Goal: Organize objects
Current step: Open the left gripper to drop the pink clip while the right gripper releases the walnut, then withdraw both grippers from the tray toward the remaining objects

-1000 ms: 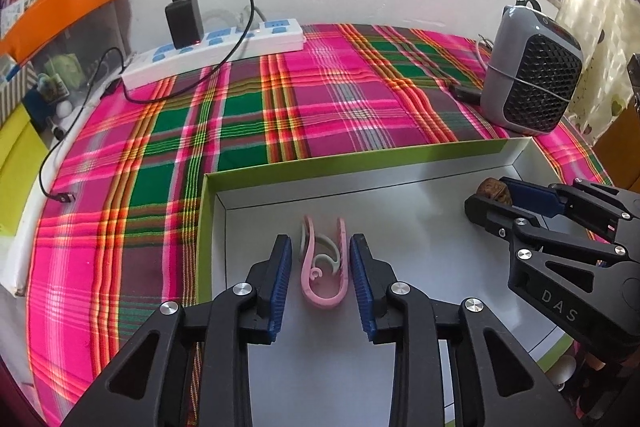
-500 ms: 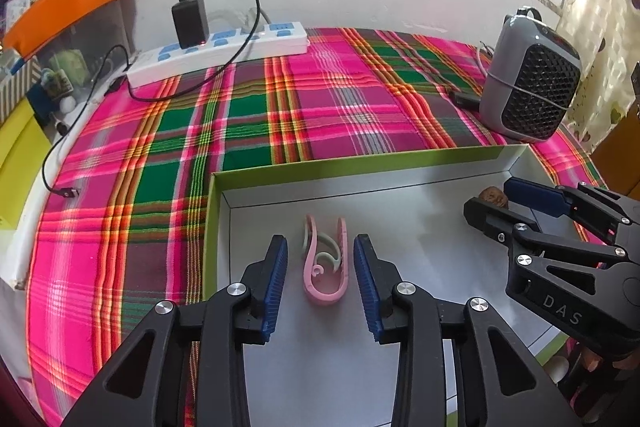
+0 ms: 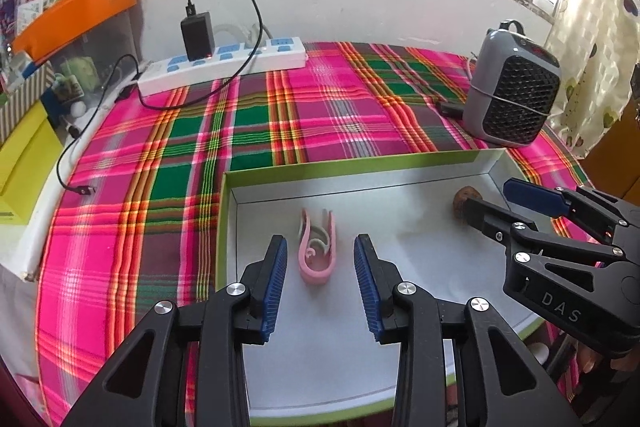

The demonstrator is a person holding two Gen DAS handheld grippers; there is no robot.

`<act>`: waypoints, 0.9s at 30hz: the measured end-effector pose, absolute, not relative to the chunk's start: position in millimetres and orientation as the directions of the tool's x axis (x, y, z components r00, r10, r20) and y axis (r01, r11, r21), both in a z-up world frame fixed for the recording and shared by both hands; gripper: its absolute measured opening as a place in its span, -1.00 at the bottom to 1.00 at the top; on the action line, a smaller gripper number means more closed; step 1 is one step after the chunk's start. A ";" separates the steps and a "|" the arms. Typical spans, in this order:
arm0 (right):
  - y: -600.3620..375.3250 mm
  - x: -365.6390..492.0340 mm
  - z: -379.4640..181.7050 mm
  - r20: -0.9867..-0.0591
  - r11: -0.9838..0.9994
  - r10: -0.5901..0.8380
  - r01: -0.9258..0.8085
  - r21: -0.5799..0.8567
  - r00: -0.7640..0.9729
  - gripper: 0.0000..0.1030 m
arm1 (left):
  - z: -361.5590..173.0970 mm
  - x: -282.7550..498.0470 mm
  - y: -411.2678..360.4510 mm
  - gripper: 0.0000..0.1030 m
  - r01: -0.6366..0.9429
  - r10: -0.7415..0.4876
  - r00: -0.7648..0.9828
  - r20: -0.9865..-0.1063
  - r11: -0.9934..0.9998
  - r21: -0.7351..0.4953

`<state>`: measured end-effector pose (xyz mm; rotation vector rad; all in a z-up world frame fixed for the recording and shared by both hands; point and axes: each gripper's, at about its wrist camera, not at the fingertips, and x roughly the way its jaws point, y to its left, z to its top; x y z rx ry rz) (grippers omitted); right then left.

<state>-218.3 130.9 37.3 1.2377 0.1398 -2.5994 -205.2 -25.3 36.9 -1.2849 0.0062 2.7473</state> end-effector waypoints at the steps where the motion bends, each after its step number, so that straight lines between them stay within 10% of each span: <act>1: 131.3 -215.5 38.8 -0.771 -0.962 -0.192 0.272 0.025 -0.607 -0.04 | 38.6 -202.4 -25.0 -0.37 -0.100 0.097 -0.640 -0.763 -0.994 -0.042; 27: 154.8 -127.3 55.2 -0.704 -0.961 -0.222 0.273 0.041 -0.674 -0.04 | 52.1 -114.2 -60.2 -0.29 -0.015 0.069 -0.704 -0.707 -0.997 -0.082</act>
